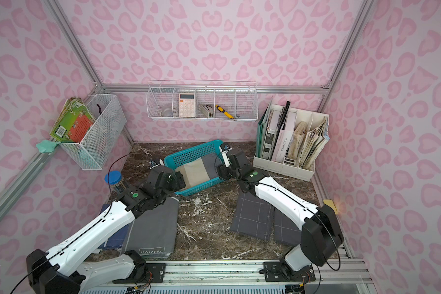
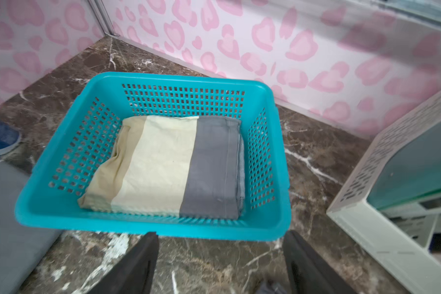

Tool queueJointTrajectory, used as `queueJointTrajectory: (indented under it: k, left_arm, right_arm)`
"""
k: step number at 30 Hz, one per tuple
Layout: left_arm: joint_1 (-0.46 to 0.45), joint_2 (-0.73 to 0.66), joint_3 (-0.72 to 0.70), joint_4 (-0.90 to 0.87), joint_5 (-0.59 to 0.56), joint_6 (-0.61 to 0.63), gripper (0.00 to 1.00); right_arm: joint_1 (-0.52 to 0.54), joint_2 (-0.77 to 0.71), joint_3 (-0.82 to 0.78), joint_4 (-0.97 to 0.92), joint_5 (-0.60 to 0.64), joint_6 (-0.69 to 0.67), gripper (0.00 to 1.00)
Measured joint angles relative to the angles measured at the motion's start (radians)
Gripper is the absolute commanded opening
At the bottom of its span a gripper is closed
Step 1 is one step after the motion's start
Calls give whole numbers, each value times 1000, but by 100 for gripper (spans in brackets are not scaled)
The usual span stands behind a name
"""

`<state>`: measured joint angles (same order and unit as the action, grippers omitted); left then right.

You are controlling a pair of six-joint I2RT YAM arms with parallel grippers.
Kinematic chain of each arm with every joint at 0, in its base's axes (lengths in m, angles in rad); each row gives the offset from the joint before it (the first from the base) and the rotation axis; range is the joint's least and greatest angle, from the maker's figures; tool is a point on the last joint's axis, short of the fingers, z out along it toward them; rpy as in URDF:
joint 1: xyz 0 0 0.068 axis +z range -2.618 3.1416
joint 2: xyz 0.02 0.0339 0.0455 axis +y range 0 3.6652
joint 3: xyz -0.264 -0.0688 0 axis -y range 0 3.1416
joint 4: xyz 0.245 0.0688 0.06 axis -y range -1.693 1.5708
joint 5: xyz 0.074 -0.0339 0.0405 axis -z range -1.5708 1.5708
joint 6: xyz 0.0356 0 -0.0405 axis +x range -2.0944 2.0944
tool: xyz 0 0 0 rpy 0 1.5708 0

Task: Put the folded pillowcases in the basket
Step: Move the pillowcase to the center of the board.

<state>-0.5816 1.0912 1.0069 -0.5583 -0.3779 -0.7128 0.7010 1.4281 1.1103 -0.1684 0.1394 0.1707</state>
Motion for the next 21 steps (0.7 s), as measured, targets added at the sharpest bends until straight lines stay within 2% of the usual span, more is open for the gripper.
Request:
queueJointTrajectory:
  k: [6, 11, 16, 21]
  left_arm:
    - [0, -102, -89, -70, 147, 32, 100]
    - [0, -177, -156, -115, 163, 23, 99]
    - [-1, -266, -154, -152, 111, 10, 99]
    - [-1, -386, -136, -172, -1, 19, 99]
  right_arm:
    - [-1, -208, -258, 22, 42, 128, 82]
    - [82, -276, -395, 78, 31, 226, 82]
    - [291, -193, -422, 180, 51, 254, 85]
    - [474, -5, -331, 259, 81, 243, 87]
